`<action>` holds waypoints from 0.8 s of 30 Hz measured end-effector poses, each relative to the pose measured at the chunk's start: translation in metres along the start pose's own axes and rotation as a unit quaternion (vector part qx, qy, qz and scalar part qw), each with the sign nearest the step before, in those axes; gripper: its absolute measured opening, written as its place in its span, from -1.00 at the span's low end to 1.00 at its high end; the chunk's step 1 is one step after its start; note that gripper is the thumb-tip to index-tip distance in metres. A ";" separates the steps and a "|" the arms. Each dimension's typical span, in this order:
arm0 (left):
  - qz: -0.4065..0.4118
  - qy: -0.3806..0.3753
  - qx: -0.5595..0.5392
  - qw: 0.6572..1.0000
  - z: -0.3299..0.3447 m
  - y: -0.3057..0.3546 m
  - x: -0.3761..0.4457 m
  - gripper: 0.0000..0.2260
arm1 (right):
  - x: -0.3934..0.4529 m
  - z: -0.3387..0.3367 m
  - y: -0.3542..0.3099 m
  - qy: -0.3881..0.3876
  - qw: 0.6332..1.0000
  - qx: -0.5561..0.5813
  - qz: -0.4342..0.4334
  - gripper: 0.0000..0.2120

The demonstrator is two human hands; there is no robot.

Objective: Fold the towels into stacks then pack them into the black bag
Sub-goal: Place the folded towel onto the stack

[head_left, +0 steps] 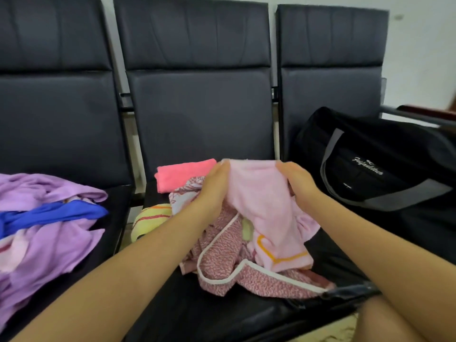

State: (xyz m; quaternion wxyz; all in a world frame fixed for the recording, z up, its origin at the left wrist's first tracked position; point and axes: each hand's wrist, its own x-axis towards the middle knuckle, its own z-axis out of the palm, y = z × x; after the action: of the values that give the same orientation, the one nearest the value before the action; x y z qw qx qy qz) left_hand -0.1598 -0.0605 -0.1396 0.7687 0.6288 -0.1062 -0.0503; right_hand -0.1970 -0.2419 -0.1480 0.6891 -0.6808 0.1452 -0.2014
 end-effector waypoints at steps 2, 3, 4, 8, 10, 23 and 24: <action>0.029 0.015 -0.068 0.997 0.007 0.026 0.003 -0.57 | -0.006 0.011 -0.028 -0.007 0.995 0.097 -0.026 -0.74; 0.039 0.021 -0.099 0.994 0.008 0.038 0.004 -0.58 | -0.008 0.017 -0.042 -0.012 0.990 0.130 -0.044 -0.76; 0.044 0.019 -0.130 0.990 0.009 0.049 0.005 -0.56 | -0.012 0.023 -0.055 -0.018 0.986 0.152 -0.066 -0.77; 0.047 -0.027 -0.224 0.973 -0.002 0.088 0.002 -0.55 | -0.023 0.047 -0.094 -0.056 0.975 0.176 -0.124 -0.59; 0.043 -0.033 -0.224 0.973 -0.016 0.097 -0.004 -0.68 | -0.030 0.057 -0.097 -0.116 0.970 0.185 -0.110 -0.60; -0.037 -0.002 0.419 0.907 -0.148 -0.024 -0.035 -0.53 | -0.078 0.059 0.002 -0.424 0.832 -0.351 -0.071 -0.66; 0.001 -0.039 0.481 0.876 -0.155 -0.032 -0.040 -0.57 | -0.082 0.059 0.002 -0.451 0.811 -0.367 -0.066 -0.64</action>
State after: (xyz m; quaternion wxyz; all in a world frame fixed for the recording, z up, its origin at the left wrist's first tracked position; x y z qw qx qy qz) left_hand -0.1617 0.0890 -0.2037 0.3663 0.9185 -0.1478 -0.0168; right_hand -0.2411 -0.1512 -0.1543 0.3610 -0.9054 -0.1641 0.1516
